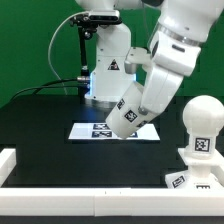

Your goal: Assemble lamp

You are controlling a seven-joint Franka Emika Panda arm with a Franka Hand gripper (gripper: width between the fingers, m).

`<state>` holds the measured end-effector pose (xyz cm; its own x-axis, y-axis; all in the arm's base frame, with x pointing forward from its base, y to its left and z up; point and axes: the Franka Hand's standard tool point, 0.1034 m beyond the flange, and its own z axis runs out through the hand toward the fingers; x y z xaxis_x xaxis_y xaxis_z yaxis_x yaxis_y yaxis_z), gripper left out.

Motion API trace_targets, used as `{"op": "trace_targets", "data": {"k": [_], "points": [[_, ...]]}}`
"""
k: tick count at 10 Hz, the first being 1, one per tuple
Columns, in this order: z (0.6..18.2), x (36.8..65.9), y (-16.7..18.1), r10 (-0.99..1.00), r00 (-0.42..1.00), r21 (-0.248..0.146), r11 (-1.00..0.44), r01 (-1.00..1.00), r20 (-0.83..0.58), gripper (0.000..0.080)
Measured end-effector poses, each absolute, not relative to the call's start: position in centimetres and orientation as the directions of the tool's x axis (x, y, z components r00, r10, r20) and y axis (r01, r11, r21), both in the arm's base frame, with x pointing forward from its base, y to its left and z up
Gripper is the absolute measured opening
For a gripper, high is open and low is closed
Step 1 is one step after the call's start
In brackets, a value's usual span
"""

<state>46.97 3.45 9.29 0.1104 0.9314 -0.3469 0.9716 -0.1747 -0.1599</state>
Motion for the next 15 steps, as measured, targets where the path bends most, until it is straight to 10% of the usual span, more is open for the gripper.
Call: {"op": "trace_targets", "data": {"k": [2, 15], "points": [[9.87, 47.4, 4.21, 0.957, 0.053, -0.099, -0.084, 0.992, -0.285, 0.0041], [9.04, 46.86, 4.37, 0.958, 0.059, -0.09, -0.087, 0.992, -0.282, 0.0041]]}}
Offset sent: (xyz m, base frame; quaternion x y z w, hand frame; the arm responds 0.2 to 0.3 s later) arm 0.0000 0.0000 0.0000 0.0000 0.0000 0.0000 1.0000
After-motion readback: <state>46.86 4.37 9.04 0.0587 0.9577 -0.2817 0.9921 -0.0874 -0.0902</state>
